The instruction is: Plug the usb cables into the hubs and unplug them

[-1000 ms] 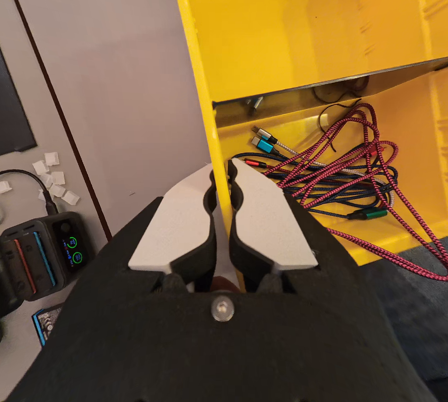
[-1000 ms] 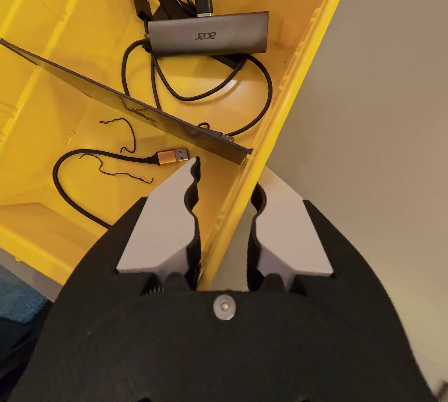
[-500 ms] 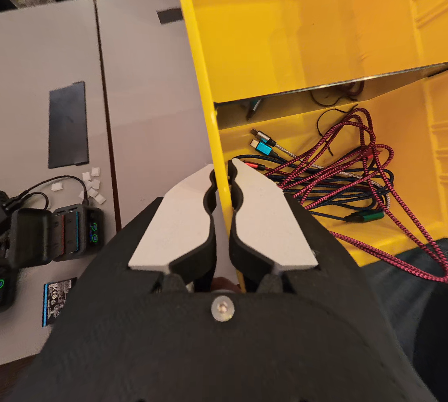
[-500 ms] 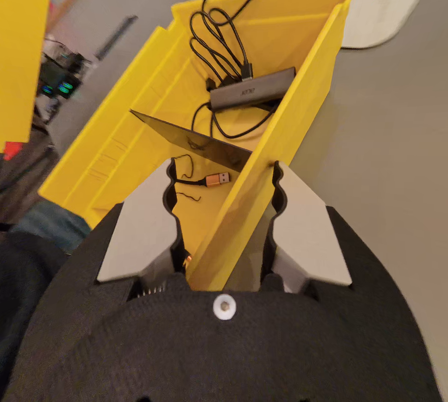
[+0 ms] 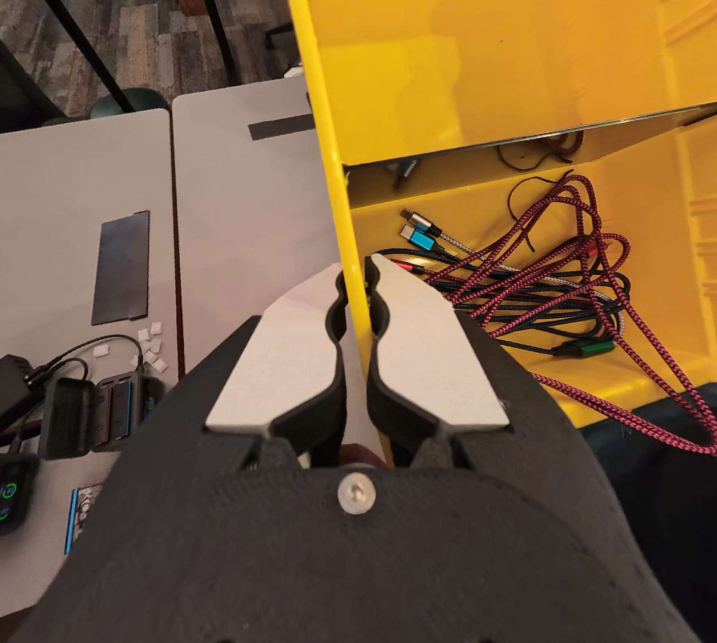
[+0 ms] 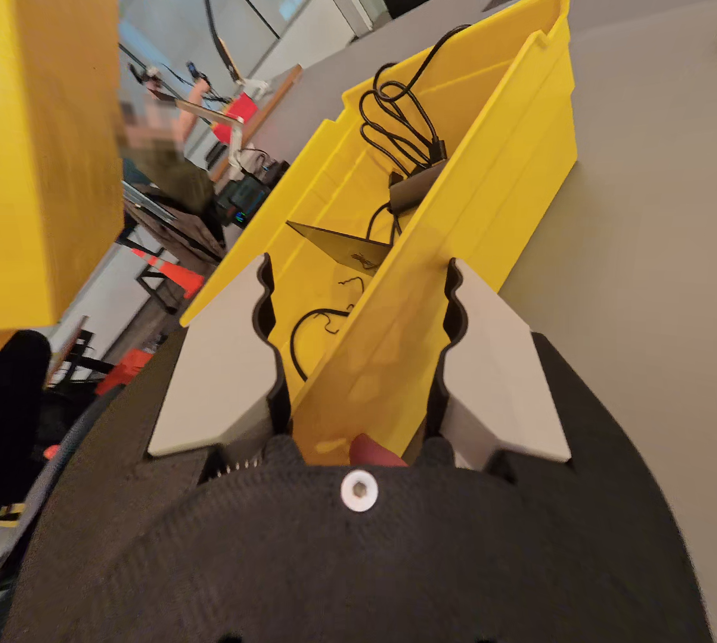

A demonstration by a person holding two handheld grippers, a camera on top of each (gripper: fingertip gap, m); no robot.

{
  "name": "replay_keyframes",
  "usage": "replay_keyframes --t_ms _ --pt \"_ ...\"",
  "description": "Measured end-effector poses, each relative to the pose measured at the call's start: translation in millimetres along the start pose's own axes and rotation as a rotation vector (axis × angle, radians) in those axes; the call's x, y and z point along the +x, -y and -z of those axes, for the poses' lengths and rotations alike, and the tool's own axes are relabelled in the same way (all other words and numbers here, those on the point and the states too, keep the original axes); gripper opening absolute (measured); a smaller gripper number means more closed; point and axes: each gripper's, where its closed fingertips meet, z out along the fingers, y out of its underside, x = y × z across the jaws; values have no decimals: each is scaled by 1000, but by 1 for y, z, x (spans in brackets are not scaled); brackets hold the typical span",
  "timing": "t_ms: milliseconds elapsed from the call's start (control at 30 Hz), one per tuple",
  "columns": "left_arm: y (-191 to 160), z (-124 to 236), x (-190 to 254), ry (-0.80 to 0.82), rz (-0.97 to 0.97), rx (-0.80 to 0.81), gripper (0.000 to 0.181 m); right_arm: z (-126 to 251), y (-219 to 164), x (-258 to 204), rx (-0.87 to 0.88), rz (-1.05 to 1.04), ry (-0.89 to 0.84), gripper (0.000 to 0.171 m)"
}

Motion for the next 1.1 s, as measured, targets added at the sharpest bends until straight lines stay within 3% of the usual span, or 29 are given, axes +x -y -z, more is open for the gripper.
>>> replay_keyframes --t_ms 133,233,333,467,533,633,767,933,1100 --pt "8 -13 14 -33 -12 -10 6 -29 -4 -26 8 -73 131 98" --pt "15 -29 32 -67 -29 -18 6 -17 13 -23 64 -60 129 98" --pt "24 -51 57 -110 -56 -16 6 36 55 -15 196 15 108 95" --pt "36 -97 107 -192 -83 -25 6 139 112 -18 377 105 114 95" --pt "41 -122 137 -218 -110 -27 6 188 121 -28 423 170 115 101" --pt "50 -158 188 -262 -172 -34 6 236 112 -34 401 242 20 109" --pt "48 -203 262 -337 -269 -78 6 267 89 -26 364 263 -96 115" --pt "23 -251 343 -419 -310 -157 7 295 70 27 347 223 -312 107" --pt "-7 -284 394 -454 -230 -198 10 328 58 87 295 182 -504 96"
